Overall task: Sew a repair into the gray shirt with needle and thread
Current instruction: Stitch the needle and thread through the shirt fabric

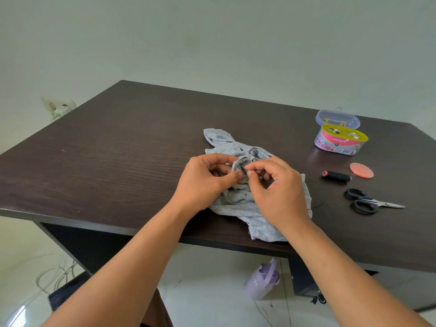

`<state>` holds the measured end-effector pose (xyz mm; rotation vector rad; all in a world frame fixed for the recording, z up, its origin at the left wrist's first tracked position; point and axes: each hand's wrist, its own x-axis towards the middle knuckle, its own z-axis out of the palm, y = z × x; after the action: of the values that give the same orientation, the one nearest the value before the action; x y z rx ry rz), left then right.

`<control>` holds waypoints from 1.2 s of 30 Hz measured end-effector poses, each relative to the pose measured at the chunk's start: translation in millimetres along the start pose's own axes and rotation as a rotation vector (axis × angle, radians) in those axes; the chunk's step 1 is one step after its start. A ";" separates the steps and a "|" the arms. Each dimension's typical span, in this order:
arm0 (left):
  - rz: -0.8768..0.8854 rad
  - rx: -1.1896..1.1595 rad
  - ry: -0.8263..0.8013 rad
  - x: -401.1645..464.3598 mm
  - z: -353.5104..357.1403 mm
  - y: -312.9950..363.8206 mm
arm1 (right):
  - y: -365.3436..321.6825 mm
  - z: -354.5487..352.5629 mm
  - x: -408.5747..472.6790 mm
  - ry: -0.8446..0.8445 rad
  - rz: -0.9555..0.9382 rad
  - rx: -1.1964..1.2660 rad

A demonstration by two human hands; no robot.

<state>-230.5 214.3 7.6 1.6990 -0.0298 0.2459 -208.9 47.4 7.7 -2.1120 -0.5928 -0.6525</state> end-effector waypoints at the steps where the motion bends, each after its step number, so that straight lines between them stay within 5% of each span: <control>1: 0.002 -0.002 -0.006 0.3 -0.1 -0.4 | -0.2 0.0 0.3 -0.001 0.004 0.002; 18: 0.057 0.065 -0.094 2.6 3.3 -4.5 | -6.9 4.0 4.1 0.005 0.141 0.153; 36: 0.159 0.151 0.030 4.5 5.0 -12.9 | -8.6 -0.5 2.4 -0.023 0.231 0.296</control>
<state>-223.2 211.7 -4.7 1.8454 -0.1270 0.4004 -212.4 52.1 14.4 -1.8752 -0.4206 -0.3851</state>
